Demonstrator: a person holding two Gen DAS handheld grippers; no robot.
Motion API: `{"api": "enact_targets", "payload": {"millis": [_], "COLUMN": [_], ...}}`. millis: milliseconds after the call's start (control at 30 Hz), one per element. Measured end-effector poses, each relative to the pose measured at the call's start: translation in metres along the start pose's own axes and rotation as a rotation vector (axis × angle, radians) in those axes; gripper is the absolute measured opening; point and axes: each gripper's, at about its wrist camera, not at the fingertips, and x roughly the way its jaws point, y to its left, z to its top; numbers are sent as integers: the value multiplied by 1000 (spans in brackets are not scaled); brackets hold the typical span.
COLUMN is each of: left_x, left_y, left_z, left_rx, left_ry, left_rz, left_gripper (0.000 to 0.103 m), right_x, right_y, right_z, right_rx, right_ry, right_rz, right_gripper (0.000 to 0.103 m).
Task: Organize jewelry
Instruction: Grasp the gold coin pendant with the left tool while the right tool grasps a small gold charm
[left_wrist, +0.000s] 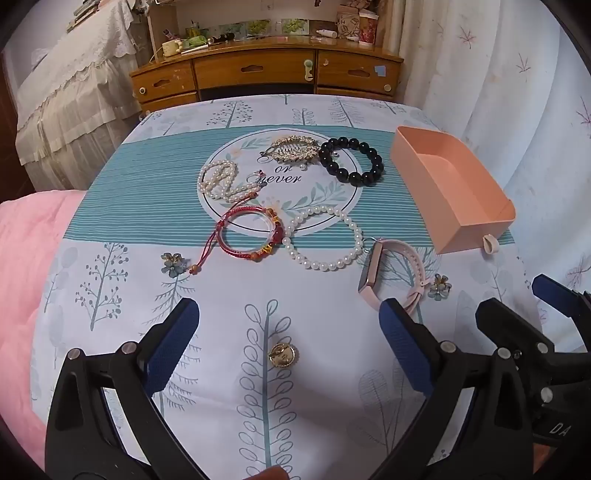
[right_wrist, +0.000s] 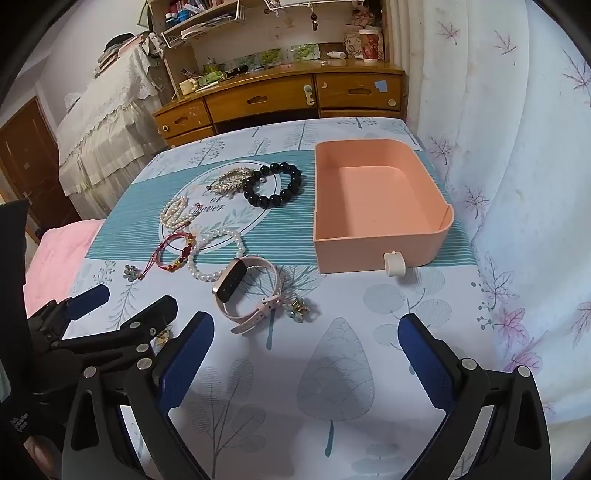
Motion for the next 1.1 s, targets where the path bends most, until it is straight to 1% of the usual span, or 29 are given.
{"api": "enact_targets", "payload": {"millis": [167,300,333,567,833,1100], "left_x": [-3,-7,-11,-7,7,15], "left_y": [-2,0,-1,-2,-2,2], "left_z": [0,-3,-1,-2,-5,-6], "left_rx": [-2,0,-2,-3,1,-10], "left_ry": [-3,-7,-8,-3,28,37], "left_rz": [-15,-15,-13,-4,16,28], "left_gripper": [97,97,97,97,97,97], "right_x": [-4,-6,-7,-2,16,27], "right_y": [-5,4,7,4,-1,3], "right_z": [-3,-7,-9,-10,-6,-6], "right_rx": [10,-2,-14,-13,-2,-21], "right_ry": [2,9,5,11,39,47], "right_rz": [9,12,8,22,12,3], "right_gripper": [97,85,83,83,82,81]}}
